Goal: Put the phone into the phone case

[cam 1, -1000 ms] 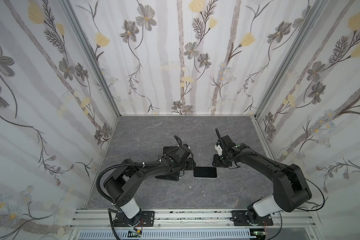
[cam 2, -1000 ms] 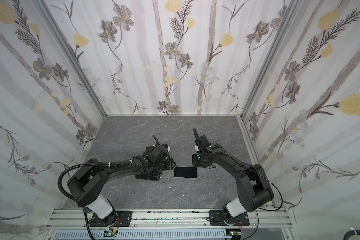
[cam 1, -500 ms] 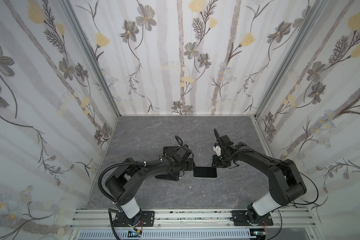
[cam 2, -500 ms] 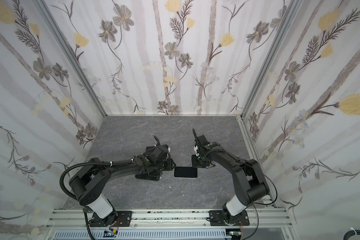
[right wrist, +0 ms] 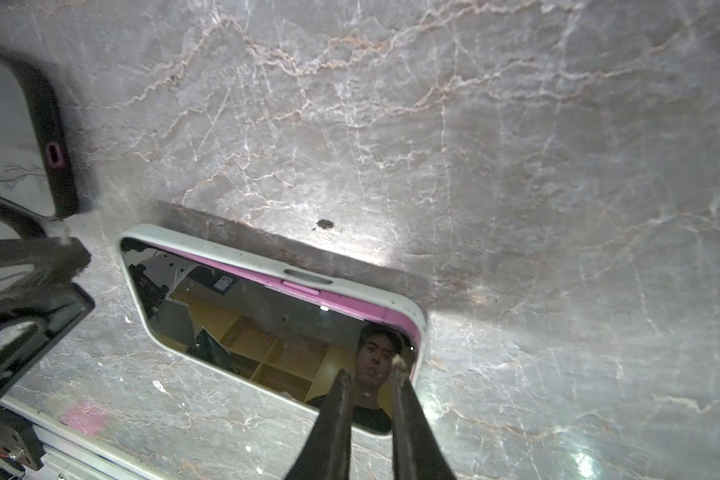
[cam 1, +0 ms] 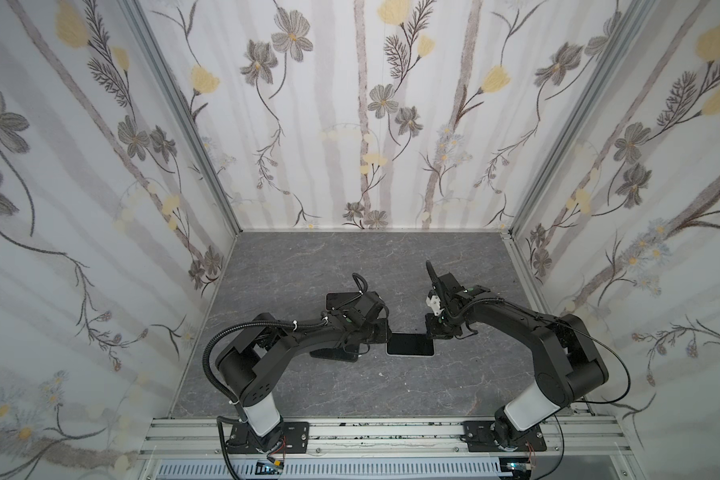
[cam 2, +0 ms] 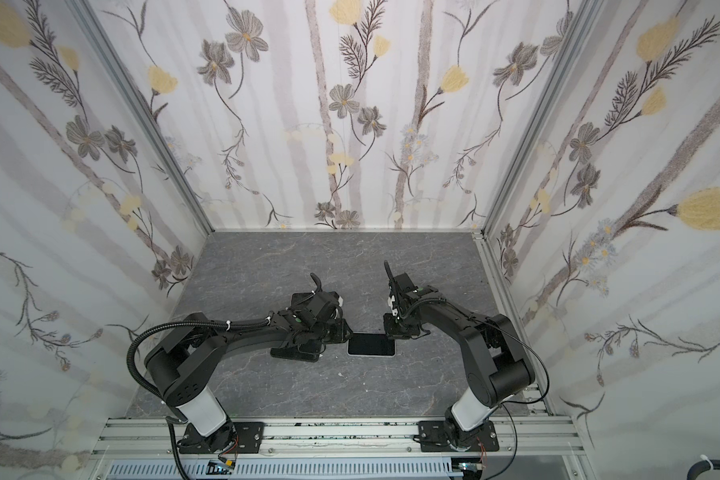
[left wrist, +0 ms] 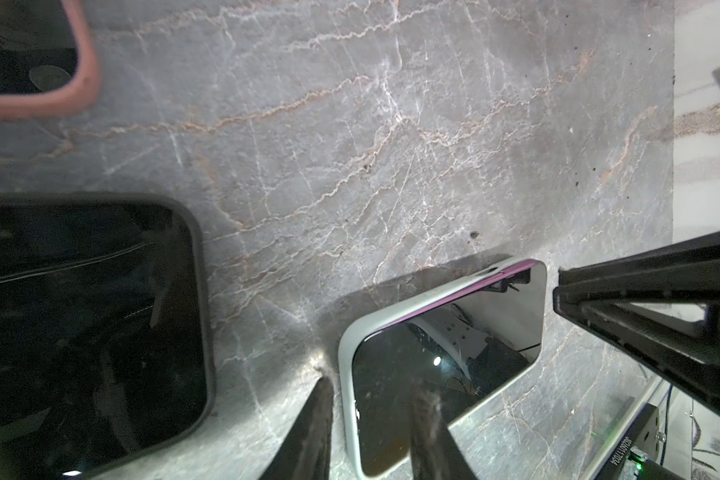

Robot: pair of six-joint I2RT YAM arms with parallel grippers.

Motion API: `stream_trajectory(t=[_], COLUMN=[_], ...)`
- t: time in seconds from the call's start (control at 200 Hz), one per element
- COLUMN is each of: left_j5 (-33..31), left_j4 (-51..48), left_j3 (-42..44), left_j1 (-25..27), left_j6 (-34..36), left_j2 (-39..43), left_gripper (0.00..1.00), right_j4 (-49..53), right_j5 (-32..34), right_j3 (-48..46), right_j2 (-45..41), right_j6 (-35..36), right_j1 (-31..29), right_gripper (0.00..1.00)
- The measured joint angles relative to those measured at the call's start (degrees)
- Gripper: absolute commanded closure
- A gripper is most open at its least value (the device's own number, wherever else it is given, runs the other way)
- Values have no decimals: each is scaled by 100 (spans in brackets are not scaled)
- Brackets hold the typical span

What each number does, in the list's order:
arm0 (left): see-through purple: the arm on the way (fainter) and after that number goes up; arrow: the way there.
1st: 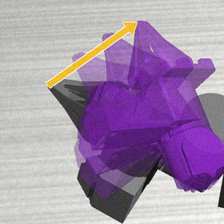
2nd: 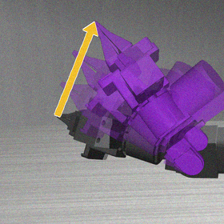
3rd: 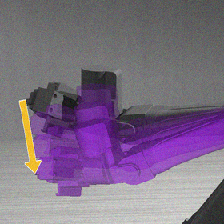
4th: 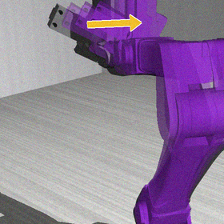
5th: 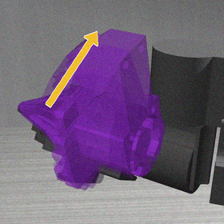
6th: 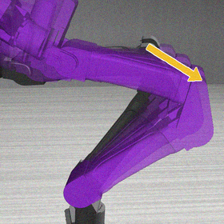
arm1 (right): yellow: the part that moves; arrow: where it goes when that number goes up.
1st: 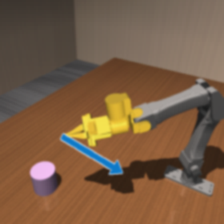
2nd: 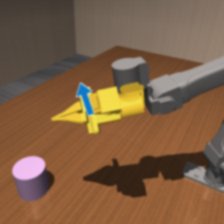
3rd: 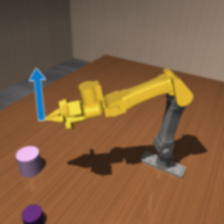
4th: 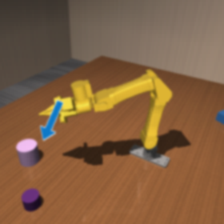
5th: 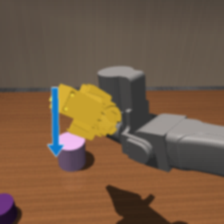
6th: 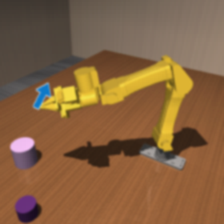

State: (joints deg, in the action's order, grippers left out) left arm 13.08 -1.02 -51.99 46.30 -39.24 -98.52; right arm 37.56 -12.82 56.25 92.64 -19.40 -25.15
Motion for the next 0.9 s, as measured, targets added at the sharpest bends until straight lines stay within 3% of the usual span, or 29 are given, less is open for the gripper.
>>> stream_trajectory(t=[0.255,0.56,0.899], left_j5=[35,66,68], left_j4=[0,35,120], left_j3=[2,2,28], left_j1=[11,15,52], left_j6=[2,2,-2], left_j2=[-72,-179,-308], left_gripper=[69,69,69], right_j4=[9,-17,-120], right_j5=[271,264,278], right_j3=[-4,-68,-219], right_j2=[66,238,345], right_j6=[-2,0,-7], right_j1=[0,11,-4], right_gripper=[82,91,90])
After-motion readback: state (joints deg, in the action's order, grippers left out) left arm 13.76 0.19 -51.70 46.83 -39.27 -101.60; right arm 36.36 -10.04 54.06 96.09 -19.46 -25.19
